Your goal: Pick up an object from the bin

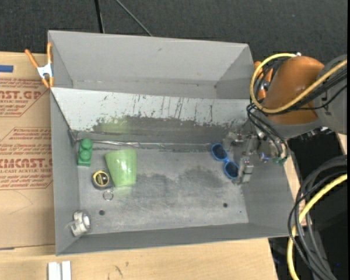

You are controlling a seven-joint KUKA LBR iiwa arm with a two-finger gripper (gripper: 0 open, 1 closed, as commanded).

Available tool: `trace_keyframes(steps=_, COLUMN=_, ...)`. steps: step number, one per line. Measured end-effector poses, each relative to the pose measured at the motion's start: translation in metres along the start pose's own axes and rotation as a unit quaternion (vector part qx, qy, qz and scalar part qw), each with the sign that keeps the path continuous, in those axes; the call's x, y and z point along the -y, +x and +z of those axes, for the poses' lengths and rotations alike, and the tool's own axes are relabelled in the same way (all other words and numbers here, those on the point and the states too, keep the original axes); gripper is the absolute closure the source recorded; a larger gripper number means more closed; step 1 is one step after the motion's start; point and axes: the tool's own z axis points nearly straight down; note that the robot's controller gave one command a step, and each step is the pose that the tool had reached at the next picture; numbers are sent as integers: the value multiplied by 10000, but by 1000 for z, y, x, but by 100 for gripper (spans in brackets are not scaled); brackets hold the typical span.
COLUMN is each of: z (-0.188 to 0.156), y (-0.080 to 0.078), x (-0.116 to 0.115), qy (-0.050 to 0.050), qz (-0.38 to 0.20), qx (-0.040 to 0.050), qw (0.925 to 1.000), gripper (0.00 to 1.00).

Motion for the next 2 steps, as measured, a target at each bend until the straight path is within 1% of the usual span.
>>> trace_keyframes(steps=1, z=57, y=-16, x=10, qy=-7, qz=957, qx=-4, qw=9954, gripper=0)
trace_keyframes(steps=2, z=56, y=-16, x=10, qy=-3, qz=952, qx=6, qw=9955, gripper=100)
